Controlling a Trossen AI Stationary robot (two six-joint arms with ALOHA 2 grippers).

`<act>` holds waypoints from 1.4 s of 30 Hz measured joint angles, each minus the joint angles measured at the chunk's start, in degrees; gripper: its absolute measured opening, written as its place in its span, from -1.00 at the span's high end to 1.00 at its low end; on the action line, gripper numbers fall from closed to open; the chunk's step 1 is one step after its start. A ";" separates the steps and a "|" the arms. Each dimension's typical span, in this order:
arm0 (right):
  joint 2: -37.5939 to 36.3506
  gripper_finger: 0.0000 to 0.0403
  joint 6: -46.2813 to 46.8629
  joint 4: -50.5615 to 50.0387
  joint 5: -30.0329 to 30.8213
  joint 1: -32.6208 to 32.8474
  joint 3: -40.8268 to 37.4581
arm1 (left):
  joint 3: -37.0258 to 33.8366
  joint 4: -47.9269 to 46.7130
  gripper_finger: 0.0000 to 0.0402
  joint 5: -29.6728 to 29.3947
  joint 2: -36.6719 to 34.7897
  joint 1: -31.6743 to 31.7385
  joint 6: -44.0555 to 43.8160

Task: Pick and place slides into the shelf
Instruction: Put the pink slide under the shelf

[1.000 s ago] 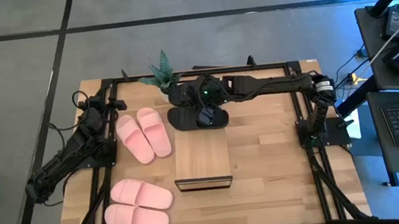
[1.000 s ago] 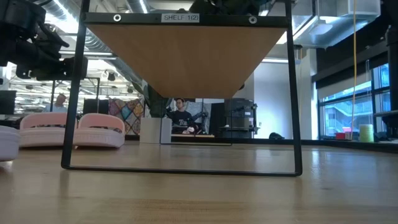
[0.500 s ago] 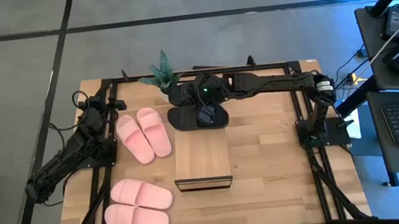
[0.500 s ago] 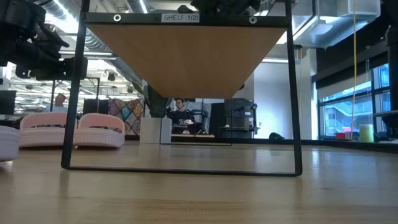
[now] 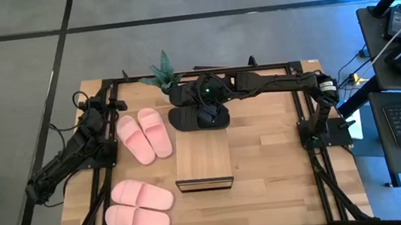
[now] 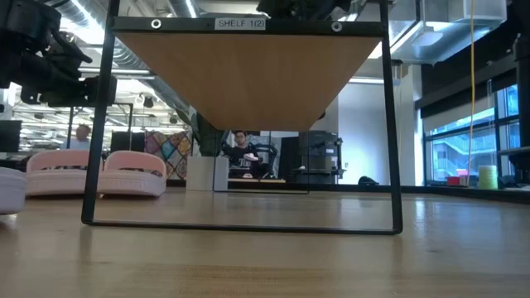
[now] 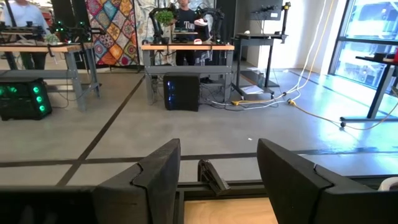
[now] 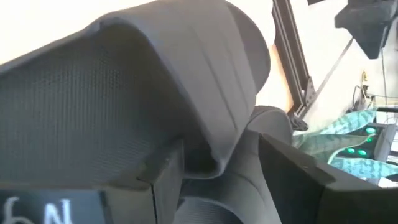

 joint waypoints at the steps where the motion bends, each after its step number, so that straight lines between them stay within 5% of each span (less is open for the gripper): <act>1: -0.11 -0.02 0.33 -0.27 0.00 0.08 0.00 | -0.02 0.00 -0.02 -0.02 0.00 0.00 0.00; 13: -0.97 -0.02 4.30 -2.24 1.95 0.42 0.02 | 0.00 0.00 -0.02 -0.02 0.00 0.01 0.00; 19: -1.17 -0.01 9.18 -11.73 3.47 0.39 6.05 | 0.00 0.00 -0.02 -0.02 -0.02 0.00 0.00; 32: -2.20 -0.01 43.30 -32.30 3.39 -1.03 21.70 | -0.02 0.30 -0.02 1.58 -0.01 0.02 -0.09; 37: -6.97 -0.01 53.29 -30.47 3.47 -0.60 15.94 | -0.02 0.37 -0.02 9.85 -0.02 0.00 -0.04; 42: -15.16 -0.01 59.97 -17.41 4.04 1.47 1.52 | -0.03 0.40 -0.02 20.42 -0.02 0.00 -0.04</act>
